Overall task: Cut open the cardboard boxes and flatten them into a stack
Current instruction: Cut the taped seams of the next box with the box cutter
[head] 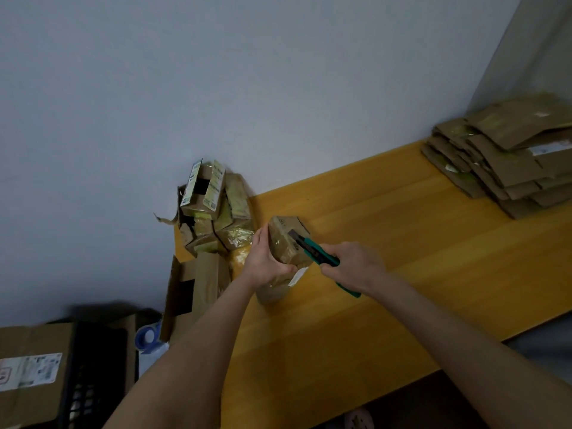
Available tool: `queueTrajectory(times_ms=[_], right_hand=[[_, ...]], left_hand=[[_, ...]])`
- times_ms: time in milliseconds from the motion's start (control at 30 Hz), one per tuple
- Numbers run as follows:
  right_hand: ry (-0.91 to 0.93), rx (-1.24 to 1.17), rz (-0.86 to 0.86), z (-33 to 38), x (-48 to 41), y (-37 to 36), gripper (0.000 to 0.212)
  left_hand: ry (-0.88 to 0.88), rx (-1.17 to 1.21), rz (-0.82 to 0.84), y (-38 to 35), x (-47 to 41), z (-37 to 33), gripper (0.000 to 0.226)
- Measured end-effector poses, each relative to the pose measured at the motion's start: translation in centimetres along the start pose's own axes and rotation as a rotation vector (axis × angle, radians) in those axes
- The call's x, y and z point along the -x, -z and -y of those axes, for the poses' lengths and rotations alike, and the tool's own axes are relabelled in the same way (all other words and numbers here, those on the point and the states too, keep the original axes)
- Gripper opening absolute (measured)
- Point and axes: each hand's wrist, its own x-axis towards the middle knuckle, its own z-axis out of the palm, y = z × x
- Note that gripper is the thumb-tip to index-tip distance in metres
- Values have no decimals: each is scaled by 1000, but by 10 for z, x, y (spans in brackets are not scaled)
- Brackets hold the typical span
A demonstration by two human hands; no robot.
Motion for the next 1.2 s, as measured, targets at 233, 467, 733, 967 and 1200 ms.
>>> queueTrajectory(times_ms=[233, 467, 733, 967, 1200], right_hand=[[25, -204, 62, -14, -1, 3, 38], [-326, -719, -224, -29, -13, -41, 33], [-605, -388, 3, -61, -49, -116, 43], [-254, -511, 56, -47, -48, -97, 73], [-273, -1005, 30, 1, -43, -69, 40]], left_hand=[[46, 29, -31, 1, 0, -4, 136], [306, 65, -188, 13, 6, -23, 128], [601, 168, -105, 1, 23, -13, 130], [705, 220, -114, 0, 19, -17, 131], [382, 437, -226, 10, 21, -42, 99]])
